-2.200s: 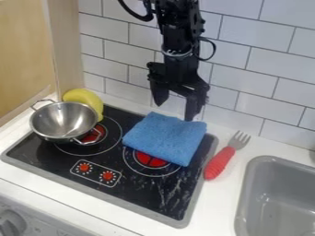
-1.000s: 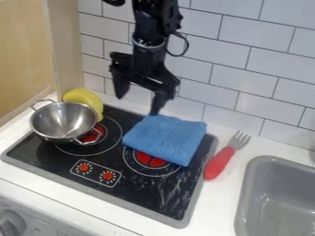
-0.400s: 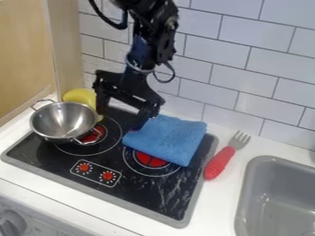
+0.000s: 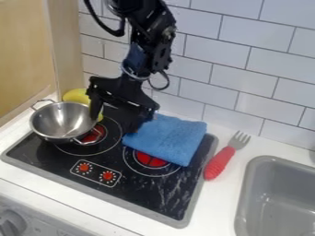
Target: Put the silver tray on the blue cloth
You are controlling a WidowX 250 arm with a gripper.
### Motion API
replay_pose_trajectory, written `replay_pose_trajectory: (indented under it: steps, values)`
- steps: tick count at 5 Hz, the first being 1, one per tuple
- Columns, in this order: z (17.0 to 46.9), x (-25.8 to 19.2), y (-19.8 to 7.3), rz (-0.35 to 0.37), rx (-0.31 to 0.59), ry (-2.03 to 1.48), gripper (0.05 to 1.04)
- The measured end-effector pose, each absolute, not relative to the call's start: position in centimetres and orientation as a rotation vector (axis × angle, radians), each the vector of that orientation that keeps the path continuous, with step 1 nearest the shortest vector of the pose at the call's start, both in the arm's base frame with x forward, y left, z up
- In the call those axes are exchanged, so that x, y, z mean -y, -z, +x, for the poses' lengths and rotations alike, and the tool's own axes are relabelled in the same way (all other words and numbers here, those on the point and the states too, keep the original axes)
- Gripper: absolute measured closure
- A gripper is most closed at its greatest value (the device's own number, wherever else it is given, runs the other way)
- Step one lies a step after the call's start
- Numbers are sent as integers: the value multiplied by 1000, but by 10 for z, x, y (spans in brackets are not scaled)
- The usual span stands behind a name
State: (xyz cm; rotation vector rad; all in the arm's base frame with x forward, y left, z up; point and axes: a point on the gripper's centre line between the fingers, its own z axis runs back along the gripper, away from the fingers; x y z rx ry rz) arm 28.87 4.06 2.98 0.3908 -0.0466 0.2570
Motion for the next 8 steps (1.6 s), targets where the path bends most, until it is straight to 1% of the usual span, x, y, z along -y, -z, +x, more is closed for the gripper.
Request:
replay_pose_trajectory:
  steps: [2, 3, 4, 5, 6, 7, 8]
  values:
    - [286, -58, -27, 373, 44, -307, 84]
    - [284, -70, -26, 368, 38, -336, 120]
    - [283, -72, -23, 348, 39, -328, 278]
    - [280, -70, -19, 339, 28, -318, 604]
    - [280, -70, -18, 336, 25, -315, 869]
    - [277, -70, -16, 335, 16, -309, 999]
    - [277, -69, -16, 334, 20, -312, 1019]
